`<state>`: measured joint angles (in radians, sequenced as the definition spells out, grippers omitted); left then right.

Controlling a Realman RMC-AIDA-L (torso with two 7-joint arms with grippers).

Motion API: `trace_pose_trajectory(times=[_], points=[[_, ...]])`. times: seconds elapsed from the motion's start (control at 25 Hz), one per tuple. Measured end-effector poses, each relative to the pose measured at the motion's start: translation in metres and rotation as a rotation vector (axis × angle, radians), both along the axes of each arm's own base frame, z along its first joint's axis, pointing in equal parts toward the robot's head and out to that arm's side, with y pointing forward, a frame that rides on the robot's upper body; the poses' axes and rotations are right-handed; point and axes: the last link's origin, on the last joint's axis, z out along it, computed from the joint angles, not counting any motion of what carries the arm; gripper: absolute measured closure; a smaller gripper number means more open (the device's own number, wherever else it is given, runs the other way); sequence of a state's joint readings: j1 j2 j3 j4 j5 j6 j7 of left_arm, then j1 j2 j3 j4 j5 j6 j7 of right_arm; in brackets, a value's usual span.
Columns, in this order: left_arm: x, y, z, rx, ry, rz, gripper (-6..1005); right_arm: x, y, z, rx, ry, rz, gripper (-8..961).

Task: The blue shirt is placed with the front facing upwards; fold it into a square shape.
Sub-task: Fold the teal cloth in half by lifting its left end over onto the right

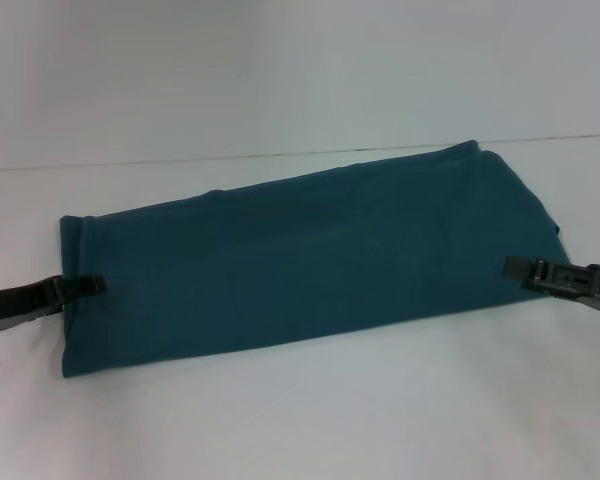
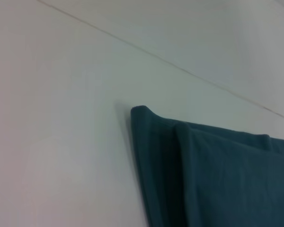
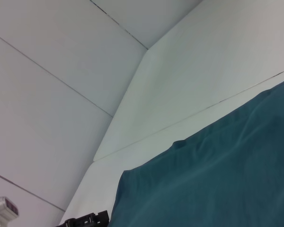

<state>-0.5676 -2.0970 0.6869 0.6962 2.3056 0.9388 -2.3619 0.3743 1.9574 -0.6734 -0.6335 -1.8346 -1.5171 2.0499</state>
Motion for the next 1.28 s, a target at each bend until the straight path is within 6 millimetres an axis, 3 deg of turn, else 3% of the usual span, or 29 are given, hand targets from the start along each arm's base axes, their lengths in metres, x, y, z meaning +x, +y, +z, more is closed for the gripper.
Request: trace_pose_trajectory(times=[0.4,0.76,0.88,1.28], points=[[0.012,0.001,-0.011,-0.053,-0.009,-0.033,205,0.0,0.0,0.0,0.0,0.0,-0.001,56],[0.04,0.011,-0.013,-0.104,-0.076,-0.08,205,0.0,0.0,0.0,0.002,0.002,0.002,58],[0.045,0.016,-0.01,-0.112,-0.081,-0.069,319,0.001,0.0,0.001,0.007,0.004,-0.002,59],[0.046,0.021,-0.008,-0.148,-0.051,-0.051,522,0.003,-0.001,0.002,0.017,0.017,-0.015,61]])
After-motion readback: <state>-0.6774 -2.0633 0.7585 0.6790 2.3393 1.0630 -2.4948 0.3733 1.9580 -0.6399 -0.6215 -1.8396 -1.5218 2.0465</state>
